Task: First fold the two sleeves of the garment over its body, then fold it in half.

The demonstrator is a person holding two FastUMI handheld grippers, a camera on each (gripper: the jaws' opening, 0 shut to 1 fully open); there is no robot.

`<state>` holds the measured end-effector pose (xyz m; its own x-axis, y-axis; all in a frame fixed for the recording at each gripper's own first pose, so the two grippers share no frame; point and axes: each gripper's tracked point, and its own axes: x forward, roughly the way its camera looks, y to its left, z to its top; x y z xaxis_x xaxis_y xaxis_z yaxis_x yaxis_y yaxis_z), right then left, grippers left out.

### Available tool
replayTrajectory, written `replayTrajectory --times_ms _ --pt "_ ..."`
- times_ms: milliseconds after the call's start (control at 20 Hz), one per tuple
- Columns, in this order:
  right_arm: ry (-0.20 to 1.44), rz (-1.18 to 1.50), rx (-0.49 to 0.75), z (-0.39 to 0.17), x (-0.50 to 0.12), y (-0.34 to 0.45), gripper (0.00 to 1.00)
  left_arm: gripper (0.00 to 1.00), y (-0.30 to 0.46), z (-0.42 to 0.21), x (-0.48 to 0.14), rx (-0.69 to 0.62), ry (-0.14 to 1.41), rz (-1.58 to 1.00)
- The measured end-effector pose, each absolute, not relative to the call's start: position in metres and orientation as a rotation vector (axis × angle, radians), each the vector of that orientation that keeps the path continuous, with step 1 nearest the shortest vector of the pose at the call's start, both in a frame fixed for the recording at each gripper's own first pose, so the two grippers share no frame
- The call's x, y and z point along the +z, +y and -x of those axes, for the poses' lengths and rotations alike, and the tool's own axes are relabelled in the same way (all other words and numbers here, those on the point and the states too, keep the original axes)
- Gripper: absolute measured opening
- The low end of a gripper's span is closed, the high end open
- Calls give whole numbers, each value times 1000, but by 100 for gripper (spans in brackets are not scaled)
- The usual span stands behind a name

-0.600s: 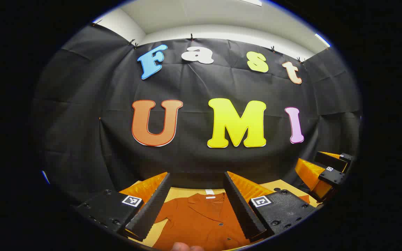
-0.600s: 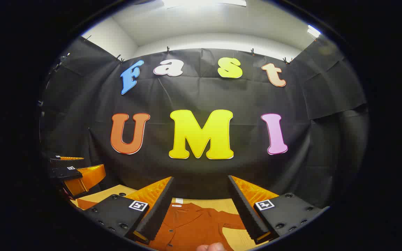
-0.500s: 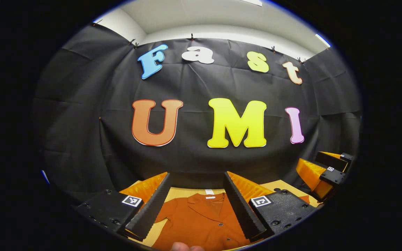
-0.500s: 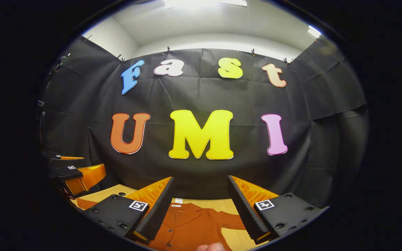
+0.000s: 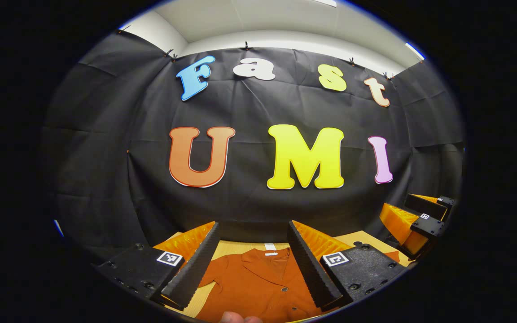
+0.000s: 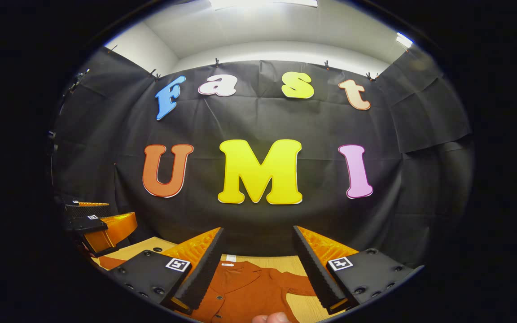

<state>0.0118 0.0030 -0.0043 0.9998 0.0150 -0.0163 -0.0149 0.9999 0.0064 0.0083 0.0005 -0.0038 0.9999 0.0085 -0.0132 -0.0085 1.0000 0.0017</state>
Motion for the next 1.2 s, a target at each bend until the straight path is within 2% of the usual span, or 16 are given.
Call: replayTrajectory --times_ms 1200 --pt "55 -24 -16 -23 -15 -13 95 97 -9 -18 -11 8 22 -22"
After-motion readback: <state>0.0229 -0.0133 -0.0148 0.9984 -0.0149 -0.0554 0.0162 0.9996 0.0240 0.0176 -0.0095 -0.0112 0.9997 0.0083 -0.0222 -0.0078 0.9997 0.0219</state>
